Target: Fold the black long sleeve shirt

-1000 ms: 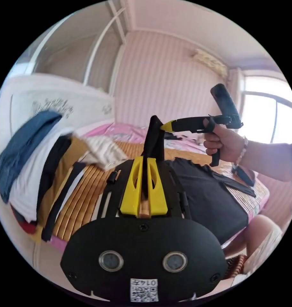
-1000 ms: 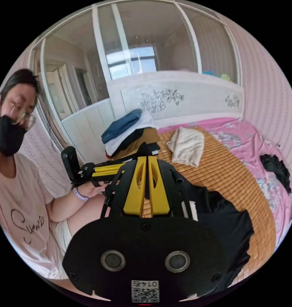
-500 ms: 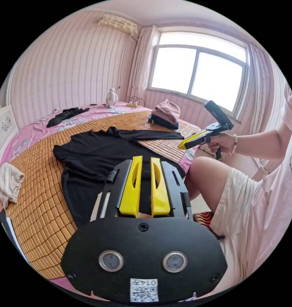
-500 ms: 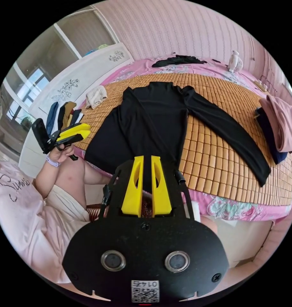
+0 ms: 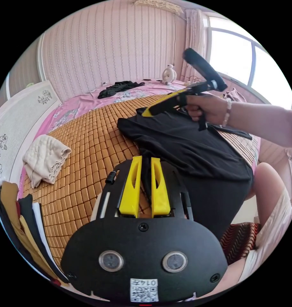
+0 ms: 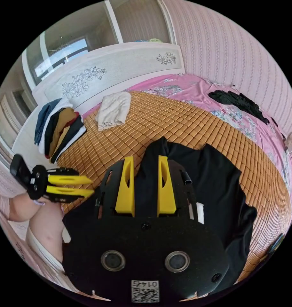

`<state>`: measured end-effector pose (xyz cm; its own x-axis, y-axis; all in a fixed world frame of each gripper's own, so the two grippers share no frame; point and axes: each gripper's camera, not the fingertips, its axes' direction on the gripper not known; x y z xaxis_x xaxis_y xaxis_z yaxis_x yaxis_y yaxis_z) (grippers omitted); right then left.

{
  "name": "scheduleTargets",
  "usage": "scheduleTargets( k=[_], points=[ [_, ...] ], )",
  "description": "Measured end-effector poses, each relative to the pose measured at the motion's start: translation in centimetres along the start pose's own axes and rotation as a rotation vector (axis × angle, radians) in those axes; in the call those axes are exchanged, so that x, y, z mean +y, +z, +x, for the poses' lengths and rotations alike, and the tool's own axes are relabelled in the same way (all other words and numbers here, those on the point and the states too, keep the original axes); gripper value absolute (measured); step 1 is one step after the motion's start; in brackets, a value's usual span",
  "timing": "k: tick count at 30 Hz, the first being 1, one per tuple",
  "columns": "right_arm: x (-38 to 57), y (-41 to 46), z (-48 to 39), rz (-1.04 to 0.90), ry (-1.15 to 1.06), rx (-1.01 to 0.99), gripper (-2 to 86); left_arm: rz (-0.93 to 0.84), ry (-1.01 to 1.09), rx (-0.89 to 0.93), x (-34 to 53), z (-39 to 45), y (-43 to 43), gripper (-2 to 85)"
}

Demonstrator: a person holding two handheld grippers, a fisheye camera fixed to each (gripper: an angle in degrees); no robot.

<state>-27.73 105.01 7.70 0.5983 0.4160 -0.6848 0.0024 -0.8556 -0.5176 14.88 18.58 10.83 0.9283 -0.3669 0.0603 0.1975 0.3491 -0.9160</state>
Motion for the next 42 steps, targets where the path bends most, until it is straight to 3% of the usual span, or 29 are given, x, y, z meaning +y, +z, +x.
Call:
scheduleTargets(
  k=[3, 7, 14, 19, 22, 27, 31, 35, 42],
  points=[
    [-3.5, 4.6, 1.9, -0.021, 0.078, -0.026, 10.5, -0.030, 0.017, -0.003, -2.2, 0.0, 2.9, 5.9],
    [-4.0, 9.0, 5.0, -0.201, 0.153, -0.019, 2.0, -0.107, 0.035, -0.043, -3.8, 0.6, 6.6, 5.7],
    [1.4, 2.3, 10.6, 0.099, 0.230, -0.058, 0.6, -0.151, 0.031, -0.113, -3.8, 1.3, 8.5, -0.6],
    [2.6, 2.7, 12.8, 0.079, 0.354, -0.081, 1.3, -0.192, -0.079, -0.215, -3.4, -0.1, 9.2, -0.9],
    [4.9, 0.1, 11.6, 0.089, 0.290, -0.111, 2.2, -0.154, -0.182, -0.142, -3.2, -1.3, 8.0, -0.9],
    [14.7, -6.6, 7.8, 0.037, 0.182, -0.073, 3.6, -0.056, -0.069, -0.004, -2.7, 3.6, 3.7, -0.7],
    [25.9, -11.1, 5.9, 0.008, 0.316, 0.036, 5.4, -0.047, 0.002, 0.151, -1.9, 9.6, 2.6, -0.3],
    [32.9, -13.1, 4.9, 0.016, 0.455, -0.016, 6.7, -0.083, 0.058, 0.308, -1.5, 16.3, 3.3, 2.9],
    [35.5, -10.5, 4.0, -0.147, 0.454, 0.023, 3.1, -0.204, 0.201, 0.421, -3.5, 25.9, 6.1, 8.7]
  ],
)
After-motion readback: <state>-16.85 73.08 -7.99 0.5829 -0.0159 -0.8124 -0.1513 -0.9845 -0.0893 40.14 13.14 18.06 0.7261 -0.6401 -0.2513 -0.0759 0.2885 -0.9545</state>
